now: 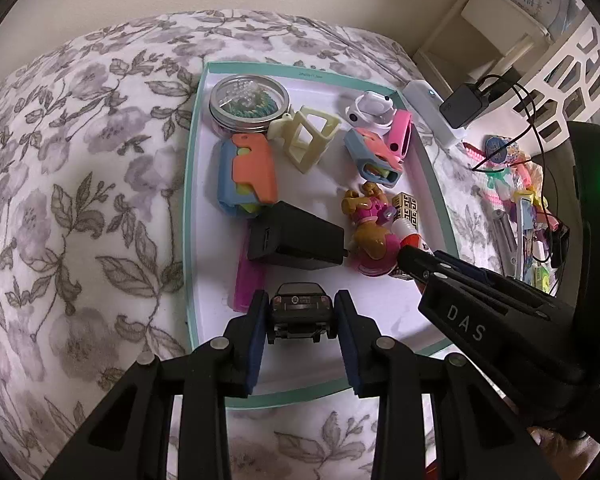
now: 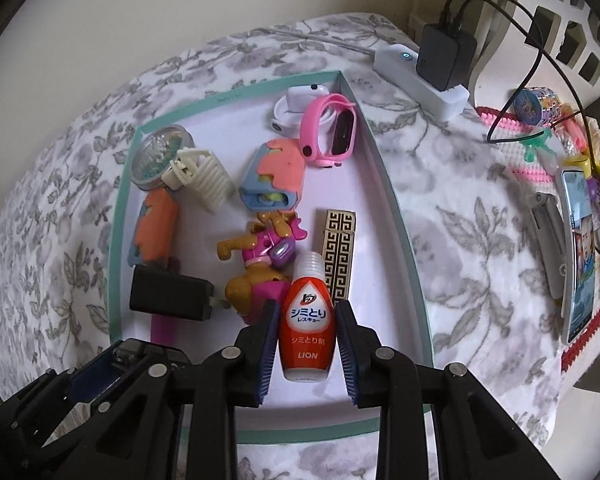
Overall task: Organize rigid objects
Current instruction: 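Lift the car and bottle and carry them over the tray with both tools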
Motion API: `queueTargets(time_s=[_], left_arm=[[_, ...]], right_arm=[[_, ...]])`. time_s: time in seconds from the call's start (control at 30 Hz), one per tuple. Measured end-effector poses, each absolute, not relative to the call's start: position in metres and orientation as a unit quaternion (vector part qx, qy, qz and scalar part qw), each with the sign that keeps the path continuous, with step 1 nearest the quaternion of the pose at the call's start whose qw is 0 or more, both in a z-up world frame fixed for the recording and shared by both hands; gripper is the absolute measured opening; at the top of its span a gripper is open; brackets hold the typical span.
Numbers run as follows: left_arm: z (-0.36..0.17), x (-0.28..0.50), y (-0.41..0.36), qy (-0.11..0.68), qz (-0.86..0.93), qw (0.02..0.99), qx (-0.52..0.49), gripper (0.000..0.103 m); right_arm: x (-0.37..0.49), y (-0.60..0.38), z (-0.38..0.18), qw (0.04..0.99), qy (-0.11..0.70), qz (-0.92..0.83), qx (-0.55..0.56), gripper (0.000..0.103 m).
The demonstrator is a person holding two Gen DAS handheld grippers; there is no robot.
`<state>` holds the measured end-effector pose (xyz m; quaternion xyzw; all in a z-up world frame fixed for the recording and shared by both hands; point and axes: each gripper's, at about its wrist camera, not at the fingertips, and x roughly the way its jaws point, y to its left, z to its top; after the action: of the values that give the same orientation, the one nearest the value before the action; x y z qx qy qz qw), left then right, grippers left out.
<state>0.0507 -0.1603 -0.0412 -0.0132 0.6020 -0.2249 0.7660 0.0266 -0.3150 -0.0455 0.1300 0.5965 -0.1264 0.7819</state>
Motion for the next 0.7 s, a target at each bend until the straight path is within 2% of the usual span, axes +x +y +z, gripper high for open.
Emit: queueTargets(time_s=[0.7], left_arm=[[-0.074, 0.073, -0.15, 0.615, -0.189, 0.765, -0.022, 0.036]], right_arm=[[0.023, -0.3, -0.061, 0.76, 0.631, -0.118, 0.099, 0.031]])
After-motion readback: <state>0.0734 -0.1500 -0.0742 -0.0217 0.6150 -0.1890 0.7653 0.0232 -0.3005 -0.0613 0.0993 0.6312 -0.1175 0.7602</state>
